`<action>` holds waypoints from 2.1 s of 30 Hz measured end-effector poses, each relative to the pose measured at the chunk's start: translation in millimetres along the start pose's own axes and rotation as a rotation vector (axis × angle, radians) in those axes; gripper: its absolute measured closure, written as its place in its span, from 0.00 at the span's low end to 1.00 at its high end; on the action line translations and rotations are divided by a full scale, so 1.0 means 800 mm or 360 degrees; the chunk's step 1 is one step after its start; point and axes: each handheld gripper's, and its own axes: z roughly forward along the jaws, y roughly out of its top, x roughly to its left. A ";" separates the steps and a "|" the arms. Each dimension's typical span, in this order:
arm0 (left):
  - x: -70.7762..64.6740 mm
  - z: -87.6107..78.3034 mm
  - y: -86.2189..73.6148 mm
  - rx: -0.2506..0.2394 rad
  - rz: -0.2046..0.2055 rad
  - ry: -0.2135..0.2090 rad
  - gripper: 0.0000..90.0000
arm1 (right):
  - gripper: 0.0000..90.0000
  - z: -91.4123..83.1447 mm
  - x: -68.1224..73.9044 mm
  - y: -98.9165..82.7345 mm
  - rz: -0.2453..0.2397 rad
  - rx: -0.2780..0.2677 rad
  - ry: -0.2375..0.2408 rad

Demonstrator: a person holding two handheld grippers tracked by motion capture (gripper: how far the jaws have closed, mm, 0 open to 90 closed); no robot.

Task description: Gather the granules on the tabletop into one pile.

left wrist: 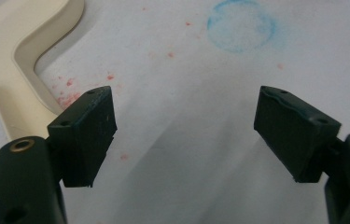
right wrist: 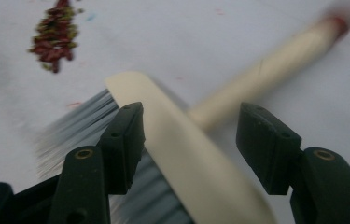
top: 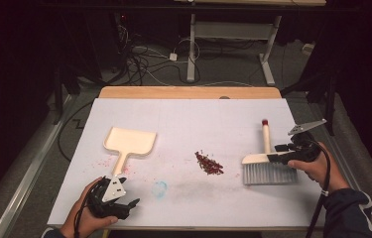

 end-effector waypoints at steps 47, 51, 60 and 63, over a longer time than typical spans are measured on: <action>0.006 -0.006 0.007 -0.0085 0.0009 0.0088 0.22 | 0.32 -0.032 0.096 0.025 -0.0035 -0.0849 -0.0526; 0.007 -0.006 0.008 -0.0090 0.0011 0.0098 0.22 | 0.29 -0.038 0.113 0.021 -0.0099 -0.0915 -0.0552; 0.011 -0.010 0.007 -0.0128 -0.0039 0.0133 0.22 | 0.27 -0.043 0.138 0.003 -0.0126 -0.0944 -0.0582; 0.012 -0.011 0.009 -0.0146 -0.0044 0.0148 0.22 | 0.26 -0.042 0.141 -0.005 -0.0137 -0.0949 -0.0563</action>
